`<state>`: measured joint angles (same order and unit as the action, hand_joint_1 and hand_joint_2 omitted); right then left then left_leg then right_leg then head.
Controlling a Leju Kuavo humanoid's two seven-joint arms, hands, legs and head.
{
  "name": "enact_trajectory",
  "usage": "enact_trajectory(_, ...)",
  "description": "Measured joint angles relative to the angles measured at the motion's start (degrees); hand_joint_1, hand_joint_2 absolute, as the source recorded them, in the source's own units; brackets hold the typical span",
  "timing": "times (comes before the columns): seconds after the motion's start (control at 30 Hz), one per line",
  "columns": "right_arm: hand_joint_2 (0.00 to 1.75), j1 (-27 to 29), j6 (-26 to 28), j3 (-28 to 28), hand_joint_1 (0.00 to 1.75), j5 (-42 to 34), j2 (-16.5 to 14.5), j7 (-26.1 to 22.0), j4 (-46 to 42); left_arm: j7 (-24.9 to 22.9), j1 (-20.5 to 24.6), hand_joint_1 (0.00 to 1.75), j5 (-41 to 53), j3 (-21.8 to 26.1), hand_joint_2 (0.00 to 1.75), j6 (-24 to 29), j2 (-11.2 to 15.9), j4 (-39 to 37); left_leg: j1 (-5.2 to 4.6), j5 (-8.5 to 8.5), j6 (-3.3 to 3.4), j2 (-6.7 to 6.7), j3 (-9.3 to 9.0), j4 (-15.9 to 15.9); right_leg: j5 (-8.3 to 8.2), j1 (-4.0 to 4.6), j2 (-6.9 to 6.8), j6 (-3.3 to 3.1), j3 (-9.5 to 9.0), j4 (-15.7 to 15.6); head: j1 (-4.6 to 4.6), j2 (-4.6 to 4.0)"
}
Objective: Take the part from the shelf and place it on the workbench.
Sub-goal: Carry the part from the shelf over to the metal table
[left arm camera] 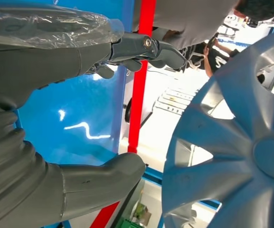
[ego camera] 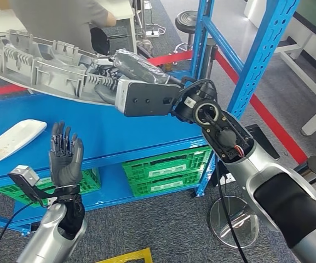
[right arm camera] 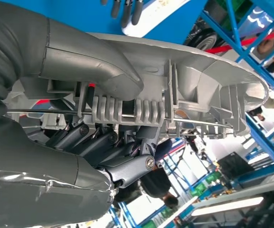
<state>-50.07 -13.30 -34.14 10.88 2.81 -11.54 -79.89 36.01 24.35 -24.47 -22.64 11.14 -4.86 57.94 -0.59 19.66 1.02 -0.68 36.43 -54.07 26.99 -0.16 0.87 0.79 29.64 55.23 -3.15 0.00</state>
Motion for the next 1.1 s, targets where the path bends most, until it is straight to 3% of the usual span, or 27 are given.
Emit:
enact_trajectory(0.47, 1.75, 1.7, 0.2, 0.0, 1.75, 0.1, 1.1, 0.7, -5.0, -0.2, 0.0, 0.00, -0.2, 0.0, 1.75, 0.0, -0.4, 0.2, 0.00, 0.00, 0.00, 0.00, 0.00, 0.0, 0.00, -0.01, 0.00, 0.00, -0.01, 0.0, 0.00, 0.00)
enact_trajectory(1.1, 1.75, 2.1, 1.6, 0.0, 1.75, 0.2, 1.4, 0.2, -5.2, 0.2, -0.1, 0.00, -0.4, 0.0, 1.75, -0.3, -0.4, 0.2, 0.00, 0.00, 0.00, -0.01, 0.01, 0.0, 0.00, 0.00, 0.00, 0.00, -0.02, 0.0, 0.00, 0.00)
